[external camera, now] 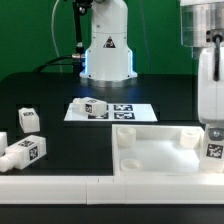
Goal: Assemble square table
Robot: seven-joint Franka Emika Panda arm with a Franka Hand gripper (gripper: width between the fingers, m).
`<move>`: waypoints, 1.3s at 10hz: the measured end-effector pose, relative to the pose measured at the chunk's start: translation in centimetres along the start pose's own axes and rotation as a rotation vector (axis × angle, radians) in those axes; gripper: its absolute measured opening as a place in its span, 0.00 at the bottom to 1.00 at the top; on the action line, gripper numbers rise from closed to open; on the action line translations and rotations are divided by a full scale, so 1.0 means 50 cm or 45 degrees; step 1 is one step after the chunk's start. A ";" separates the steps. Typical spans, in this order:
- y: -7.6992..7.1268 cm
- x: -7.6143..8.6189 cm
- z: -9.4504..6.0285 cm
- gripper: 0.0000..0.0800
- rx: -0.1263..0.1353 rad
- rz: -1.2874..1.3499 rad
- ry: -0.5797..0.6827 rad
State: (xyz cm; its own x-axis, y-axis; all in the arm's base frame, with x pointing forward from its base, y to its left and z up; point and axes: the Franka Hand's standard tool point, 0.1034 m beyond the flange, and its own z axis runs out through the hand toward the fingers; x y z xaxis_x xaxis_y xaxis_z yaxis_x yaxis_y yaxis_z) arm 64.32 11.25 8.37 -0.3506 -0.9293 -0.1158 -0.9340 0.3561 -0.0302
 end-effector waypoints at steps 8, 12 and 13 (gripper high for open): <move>0.003 -0.017 -0.056 0.81 0.004 -0.206 -0.023; 0.004 -0.017 -0.053 0.81 0.001 -0.211 -0.021; 0.004 -0.017 -0.053 0.81 0.001 -0.211 -0.021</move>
Offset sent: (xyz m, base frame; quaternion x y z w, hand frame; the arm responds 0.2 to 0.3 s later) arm 0.0000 0.0000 0.0000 0.0000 0.0000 0.0000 1.0000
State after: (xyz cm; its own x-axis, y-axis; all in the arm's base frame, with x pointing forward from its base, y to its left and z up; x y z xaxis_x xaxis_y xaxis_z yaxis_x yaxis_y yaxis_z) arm 64.24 11.84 11.07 -0.1903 -0.9737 -0.1252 -0.9789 0.1979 -0.0509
